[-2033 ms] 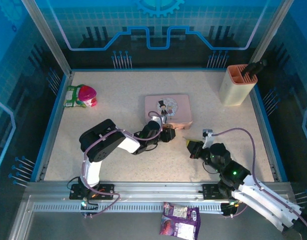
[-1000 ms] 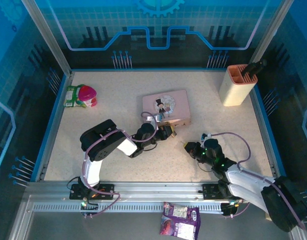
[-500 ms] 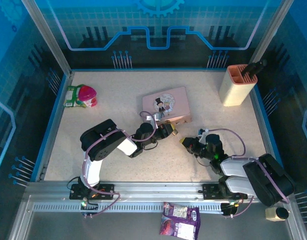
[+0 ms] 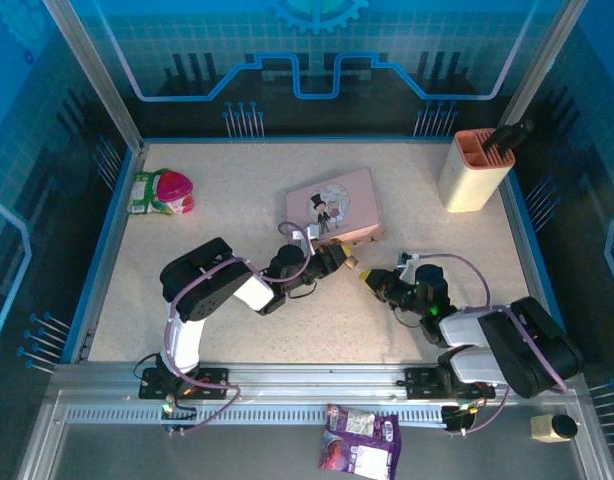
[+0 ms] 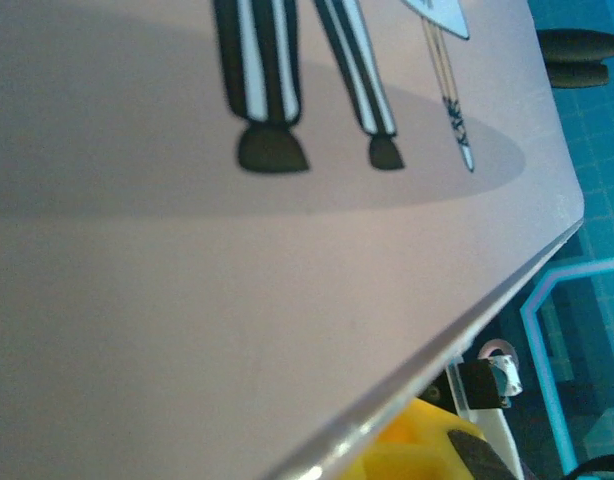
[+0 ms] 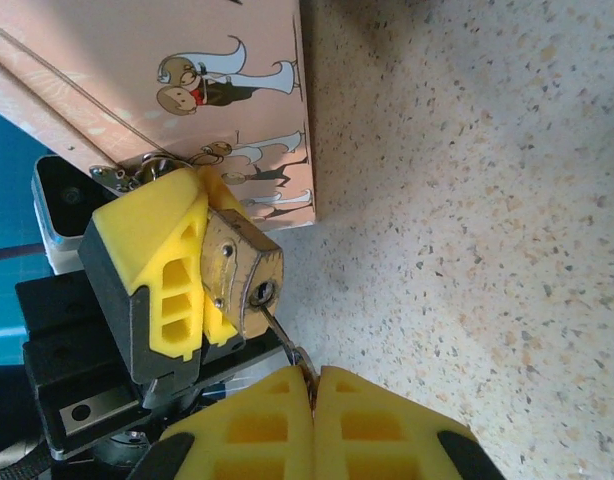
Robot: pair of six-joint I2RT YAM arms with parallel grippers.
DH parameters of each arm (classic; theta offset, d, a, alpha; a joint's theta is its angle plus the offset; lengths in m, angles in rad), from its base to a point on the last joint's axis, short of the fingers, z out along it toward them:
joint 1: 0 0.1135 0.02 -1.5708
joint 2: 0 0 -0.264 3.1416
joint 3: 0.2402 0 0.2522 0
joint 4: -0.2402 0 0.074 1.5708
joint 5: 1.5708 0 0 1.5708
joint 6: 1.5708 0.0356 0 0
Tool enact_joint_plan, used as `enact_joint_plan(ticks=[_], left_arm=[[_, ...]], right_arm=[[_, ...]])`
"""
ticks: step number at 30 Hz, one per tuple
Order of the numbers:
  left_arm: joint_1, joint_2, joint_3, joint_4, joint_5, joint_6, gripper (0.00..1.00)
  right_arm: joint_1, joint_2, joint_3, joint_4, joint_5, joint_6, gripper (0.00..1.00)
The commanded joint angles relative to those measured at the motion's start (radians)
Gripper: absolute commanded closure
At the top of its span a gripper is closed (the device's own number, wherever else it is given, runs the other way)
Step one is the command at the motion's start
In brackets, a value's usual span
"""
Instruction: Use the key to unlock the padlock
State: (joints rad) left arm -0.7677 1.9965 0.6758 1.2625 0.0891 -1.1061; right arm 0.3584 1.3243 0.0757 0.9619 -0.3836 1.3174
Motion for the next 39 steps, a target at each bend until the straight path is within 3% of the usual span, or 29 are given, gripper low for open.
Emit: enact_joint_plan(ticks=[1, 11, 19, 39], left_arm=[[-0.007, 0.031, -0.014, 0.028, 0.103, -0.145, 1.00], [-0.002, 0.031, -0.033, 0.044, 0.091, -0.157, 1.00], [0.002, 0.030, -0.035, 0.034, 0.087, -0.157, 1.00], [0.002, 0.030, -0.028, 0.032, 0.093, -0.170, 1.00]], right_arm=[[-0.019, 0.045, 0.004, 0.129, -0.037, 0.037, 1.00], [-0.022, 0.152, -0.020, 0.310, -0.042, 0.086, 1.00], [-0.023, 0.168, -0.034, 0.346, -0.035, 0.084, 1.00], [-0.022, 0.071, -0.001, 0.207, -0.049, 0.046, 1.00]])
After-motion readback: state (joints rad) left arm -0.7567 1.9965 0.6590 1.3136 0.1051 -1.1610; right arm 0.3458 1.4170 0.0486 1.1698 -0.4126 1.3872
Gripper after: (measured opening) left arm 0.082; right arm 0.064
